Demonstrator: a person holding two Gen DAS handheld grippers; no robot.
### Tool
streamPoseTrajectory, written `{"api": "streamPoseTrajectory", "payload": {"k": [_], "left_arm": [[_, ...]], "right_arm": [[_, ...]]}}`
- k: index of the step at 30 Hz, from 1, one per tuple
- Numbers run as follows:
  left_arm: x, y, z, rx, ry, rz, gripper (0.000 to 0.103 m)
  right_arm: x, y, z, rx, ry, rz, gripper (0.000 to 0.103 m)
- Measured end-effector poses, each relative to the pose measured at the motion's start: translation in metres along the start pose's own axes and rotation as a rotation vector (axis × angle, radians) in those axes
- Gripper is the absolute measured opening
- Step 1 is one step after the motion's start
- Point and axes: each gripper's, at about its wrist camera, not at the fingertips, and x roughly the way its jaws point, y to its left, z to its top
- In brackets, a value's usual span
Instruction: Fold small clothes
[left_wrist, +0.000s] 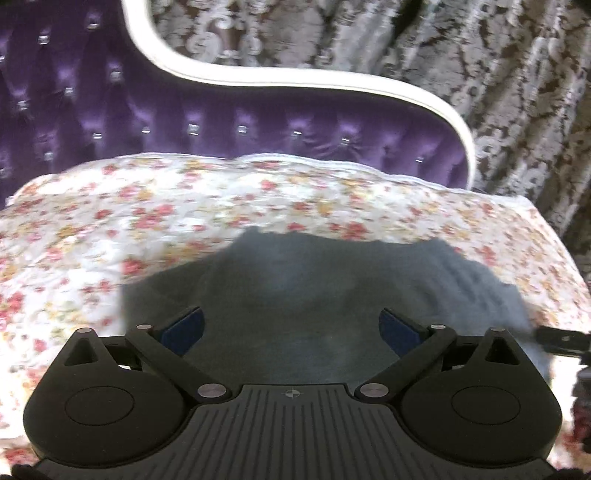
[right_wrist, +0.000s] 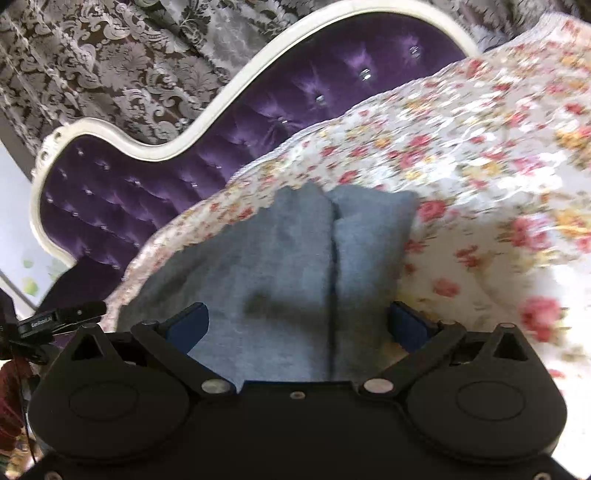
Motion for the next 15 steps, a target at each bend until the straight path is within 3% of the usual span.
{"api": "streamPoseTrajectory", "payload": {"k": [3,10,13,15], "left_arm": [[0.012,-0.017,0.003,-0.013,0.029,-0.038,0.102],[0.048,-0.043,0.002,-0.026,0.101,-0.043,0.102],[0.067,-0.048,-0.002,-0.023,0.167,-0.014,0.102],[0.077,-0.055,-0.008,0.042,0.184,0.027,0.102]], "right_arm": [[0.006,-0.001,0.000,0.013,-0.003,0.031,0.103],[0.002,-0.012,-0.002,0.039,0.003,0.098,0.103],[0.002,-0.013,-0.001,0.038,0.012,0.111,0.103],[0.002,-0.013,0.000,0.035,0.015,0.114,0.103]]}}
